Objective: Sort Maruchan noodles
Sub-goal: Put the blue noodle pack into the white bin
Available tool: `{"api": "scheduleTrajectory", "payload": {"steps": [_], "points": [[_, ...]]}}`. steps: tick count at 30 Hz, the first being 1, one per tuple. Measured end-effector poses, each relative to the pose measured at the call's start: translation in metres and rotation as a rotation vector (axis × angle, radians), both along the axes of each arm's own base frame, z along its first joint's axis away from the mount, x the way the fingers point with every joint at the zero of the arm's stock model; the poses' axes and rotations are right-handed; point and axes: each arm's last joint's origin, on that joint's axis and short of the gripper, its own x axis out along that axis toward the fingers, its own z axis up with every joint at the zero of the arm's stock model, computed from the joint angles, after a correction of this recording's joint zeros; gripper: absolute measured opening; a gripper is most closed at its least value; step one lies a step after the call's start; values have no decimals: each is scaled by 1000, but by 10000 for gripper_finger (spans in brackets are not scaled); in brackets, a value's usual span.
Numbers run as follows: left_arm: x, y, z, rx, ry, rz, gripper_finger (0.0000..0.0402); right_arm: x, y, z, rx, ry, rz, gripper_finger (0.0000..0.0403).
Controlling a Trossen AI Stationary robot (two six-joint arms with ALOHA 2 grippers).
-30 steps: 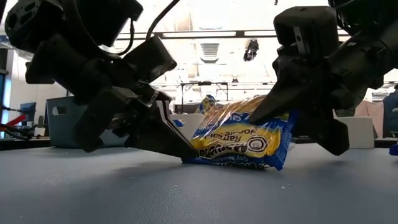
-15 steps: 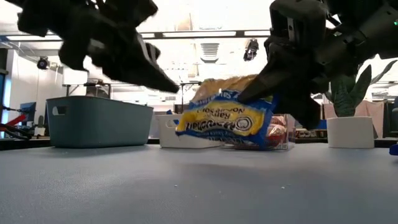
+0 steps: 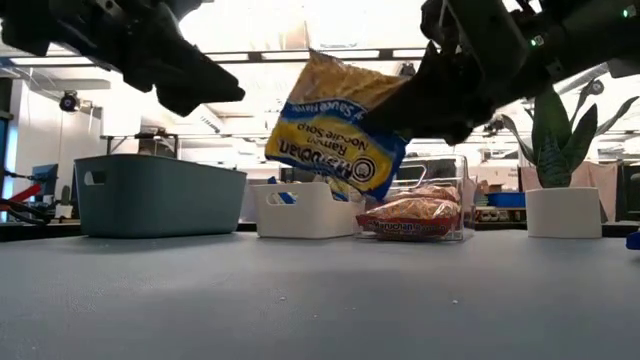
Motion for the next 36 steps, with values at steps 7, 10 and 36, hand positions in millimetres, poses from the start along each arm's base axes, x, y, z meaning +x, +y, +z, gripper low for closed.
{"api": "scheduleTrajectory", "payload": {"steps": [7,10,36], "points": [[2,4,-12,-22,-111,46,183,5,3,7,-127,11,86,109],[9,5,-15,-11,-105,54,212,5,4,7,-145,15,112,109],[60,-11,-32,76,-47,30,49,6,3,7,-224,35,147,201]]}}
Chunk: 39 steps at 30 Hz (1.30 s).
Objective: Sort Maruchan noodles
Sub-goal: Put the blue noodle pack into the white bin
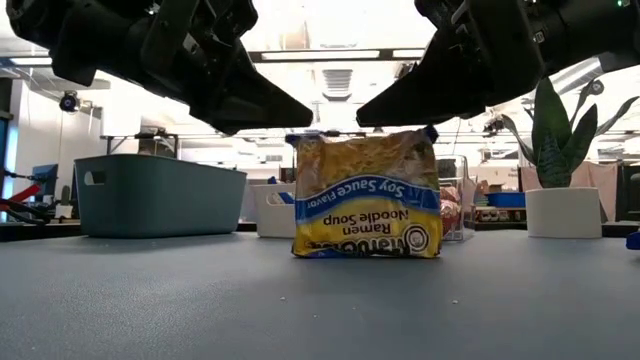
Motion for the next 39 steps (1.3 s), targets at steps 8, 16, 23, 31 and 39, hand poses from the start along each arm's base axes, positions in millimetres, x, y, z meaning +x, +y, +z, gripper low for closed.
{"api": "scheduleTrajectory", "payload": {"steps": [8,16,23,31,39], "points": [[-1,0,-2,-13,27,8,26,-1,0,-1,23,6,-22,203],[-1,0,-2,-12,31,6,78,-3,-2,-7,43,61,-41,156],[0,1,-6,-14,40,23,130,-5,-6,-13,86,111,-88,88],[15,9,-36,-3,4,104,134,-18,-18,-30,107,238,-348,15],[43,24,-62,18,45,175,113,-16,-18,-39,118,240,-362,9]]}}
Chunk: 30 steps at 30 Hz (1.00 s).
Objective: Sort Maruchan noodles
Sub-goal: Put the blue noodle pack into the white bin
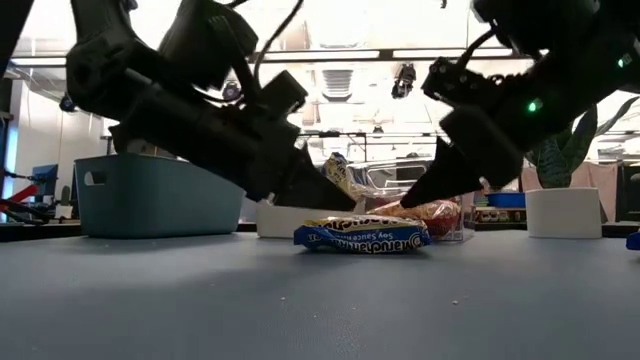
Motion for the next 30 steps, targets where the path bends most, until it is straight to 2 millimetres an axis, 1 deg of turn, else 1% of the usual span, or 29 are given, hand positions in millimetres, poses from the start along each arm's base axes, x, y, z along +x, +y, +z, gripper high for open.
{"api": "scheduleTrajectory", "payload": {"steps": [4,6,11,14,17,19,21,25,30], "points": [[4,-1,-2,-23,12,-5,103,2,1,-7,6,3,-8,9],[4,-1,-4,-17,48,-4,98,2,1,-9,8,4,-9,9],[2,-1,-7,-38,83,-6,86,4,2,-9,13,-8,-8,9],[2,-3,-7,-106,91,-65,80,4,4,-8,23,-25,0,9],[2,-11,-4,-198,102,-202,79,3,7,-7,36,-29,6,9],[1,-16,0,-245,101,-305,79,3,8,-5,47,-41,6,9],[0,-18,4,-251,90,-349,79,3,9,-5,57,-51,2,9],[-2,-18,23,-214,48,-369,78,4,10,-3,101,-62,6,9],[-9,-16,33,-180,106,-371,78,3,12,1,244,-62,40,9]]}}
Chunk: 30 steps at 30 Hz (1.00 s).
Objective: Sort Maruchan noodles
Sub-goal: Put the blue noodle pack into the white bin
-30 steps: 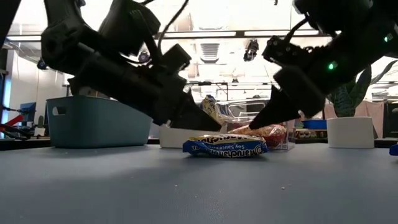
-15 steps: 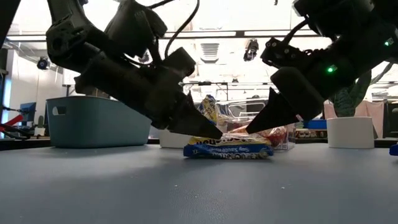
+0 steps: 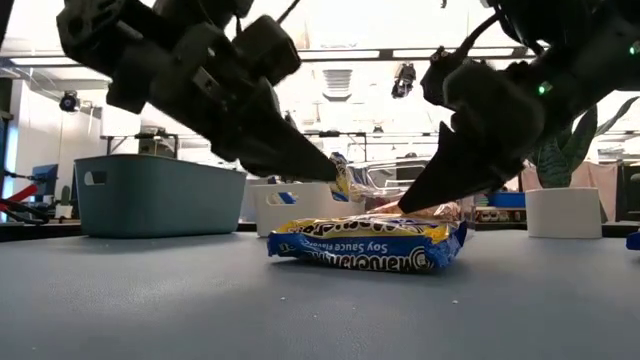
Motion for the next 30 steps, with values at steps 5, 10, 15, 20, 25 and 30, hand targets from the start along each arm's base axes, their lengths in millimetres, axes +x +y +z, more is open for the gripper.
{"api": "scheduleTrajectory", "payload": {"steps": [5,10,15,20,25,30], "points": [[-7,4,-3,88,93,50,78,-1,4,11,185,-4,76,9],[-4,4,-14,91,105,60,78,-3,7,24,361,-20,94,11],[-3,3,-23,64,129,80,78,-7,14,26,510,34,156,45],[-5,4,-26,62,141,84,78,-13,17,20,675,140,71,122],[-8,5,-29,65,158,89,78,-22,20,13,758,242,-59,208],[-14,7,-35,61,173,122,78,-24,21,11,743,221,-140,272]]}}
